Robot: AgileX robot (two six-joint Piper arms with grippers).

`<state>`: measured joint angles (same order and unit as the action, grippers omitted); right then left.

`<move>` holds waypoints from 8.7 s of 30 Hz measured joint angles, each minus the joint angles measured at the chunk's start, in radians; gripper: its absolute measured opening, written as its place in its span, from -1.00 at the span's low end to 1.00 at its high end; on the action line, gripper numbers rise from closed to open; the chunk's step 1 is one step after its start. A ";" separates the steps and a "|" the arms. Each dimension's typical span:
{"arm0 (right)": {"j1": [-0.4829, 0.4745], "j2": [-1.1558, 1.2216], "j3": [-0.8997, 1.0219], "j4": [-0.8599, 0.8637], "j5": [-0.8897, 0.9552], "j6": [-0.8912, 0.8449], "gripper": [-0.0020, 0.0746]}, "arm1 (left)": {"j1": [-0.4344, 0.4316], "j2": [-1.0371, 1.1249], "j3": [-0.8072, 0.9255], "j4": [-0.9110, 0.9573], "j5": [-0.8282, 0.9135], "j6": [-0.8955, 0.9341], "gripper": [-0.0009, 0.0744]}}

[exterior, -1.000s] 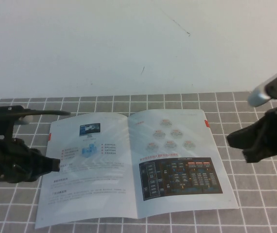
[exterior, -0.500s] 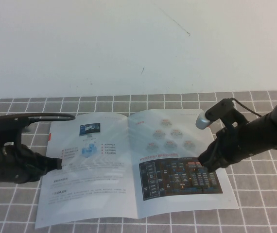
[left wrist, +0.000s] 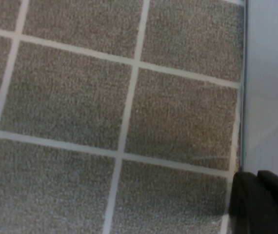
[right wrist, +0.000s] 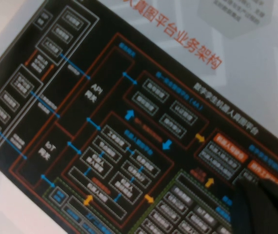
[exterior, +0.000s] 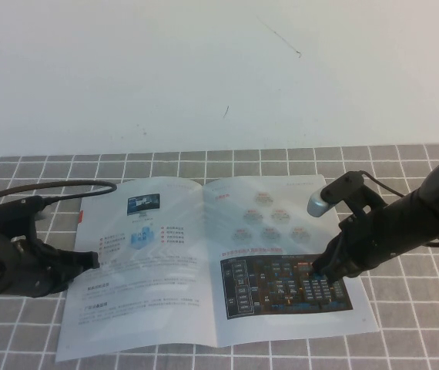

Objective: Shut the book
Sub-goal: 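Close the open booklet and leave it lying on the table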

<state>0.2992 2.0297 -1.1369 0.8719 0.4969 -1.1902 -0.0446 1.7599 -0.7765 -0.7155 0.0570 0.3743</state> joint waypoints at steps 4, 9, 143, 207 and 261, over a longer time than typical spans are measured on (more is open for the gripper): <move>0.000 0.000 0.000 0.000 0.002 0.003 -0.95 | 0.001 0.010 -0.004 -0.014 0.002 -0.001 -0.99; 0.000 0.000 0.000 -0.002 0.004 0.012 -0.95 | 0.002 0.010 -0.008 -0.032 0.007 -0.003 -0.99; 0.026 -1.454 0.399 -0.979 0.246 0.934 -0.95 | -0.350 -1.571 0.204 1.001 0.469 -0.656 -0.98; 0.026 -1.767 0.767 -0.808 0.203 0.964 -0.95 | -0.086 -1.774 0.786 0.777 0.291 -0.488 -0.98; -0.419 -2.041 1.150 -0.889 -0.118 1.032 -0.95 | -0.111 -1.774 0.787 0.777 0.287 -0.592 -0.98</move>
<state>-0.1203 -0.0115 0.0136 -0.0175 0.3787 -0.1577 -0.1552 -0.0146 0.0102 0.0617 0.3439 -0.2176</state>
